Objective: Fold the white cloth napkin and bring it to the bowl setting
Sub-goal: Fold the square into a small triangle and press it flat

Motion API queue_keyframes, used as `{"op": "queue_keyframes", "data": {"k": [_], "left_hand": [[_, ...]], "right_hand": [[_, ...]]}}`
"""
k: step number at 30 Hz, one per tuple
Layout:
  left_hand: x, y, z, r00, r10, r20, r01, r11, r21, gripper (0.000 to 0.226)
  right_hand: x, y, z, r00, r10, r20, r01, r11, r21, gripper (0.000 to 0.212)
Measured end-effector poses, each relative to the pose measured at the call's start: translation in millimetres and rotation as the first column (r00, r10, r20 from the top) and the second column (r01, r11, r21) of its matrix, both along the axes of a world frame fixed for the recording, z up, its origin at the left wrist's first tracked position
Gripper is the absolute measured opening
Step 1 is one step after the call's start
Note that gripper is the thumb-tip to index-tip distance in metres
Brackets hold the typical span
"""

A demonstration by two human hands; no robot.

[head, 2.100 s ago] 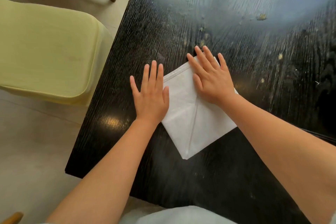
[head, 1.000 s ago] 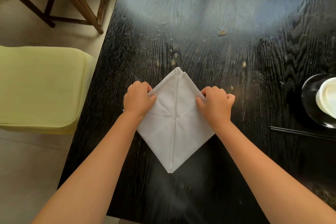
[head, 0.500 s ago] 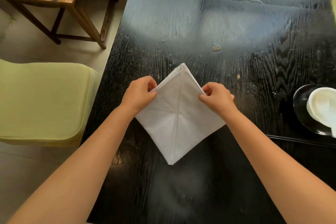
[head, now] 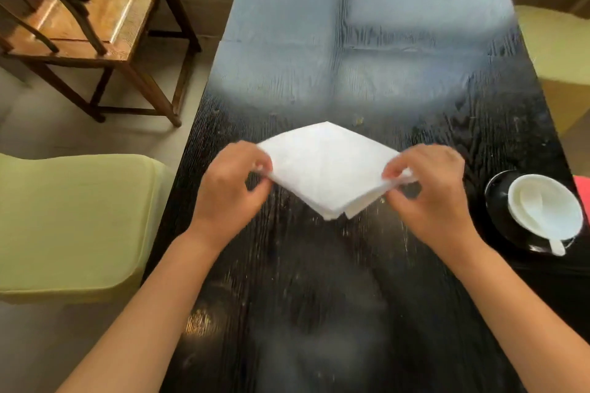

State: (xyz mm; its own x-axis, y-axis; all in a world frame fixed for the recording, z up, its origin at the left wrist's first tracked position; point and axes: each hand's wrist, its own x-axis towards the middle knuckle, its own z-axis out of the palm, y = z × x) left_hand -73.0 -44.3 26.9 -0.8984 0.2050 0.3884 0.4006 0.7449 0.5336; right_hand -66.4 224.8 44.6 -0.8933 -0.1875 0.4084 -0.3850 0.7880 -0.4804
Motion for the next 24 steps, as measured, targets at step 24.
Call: {"op": "queue_keyframes", "data": {"k": [24], "left_hand": [[68, 68, -159, 0.928, -0.004, 0.373, 0.193, 0.860, -0.472, 0.070]], "right_hand": [[36, -6, -166, 0.901, -0.121, 0.416, -0.100, 0.876, 0.472, 0.063]]}}
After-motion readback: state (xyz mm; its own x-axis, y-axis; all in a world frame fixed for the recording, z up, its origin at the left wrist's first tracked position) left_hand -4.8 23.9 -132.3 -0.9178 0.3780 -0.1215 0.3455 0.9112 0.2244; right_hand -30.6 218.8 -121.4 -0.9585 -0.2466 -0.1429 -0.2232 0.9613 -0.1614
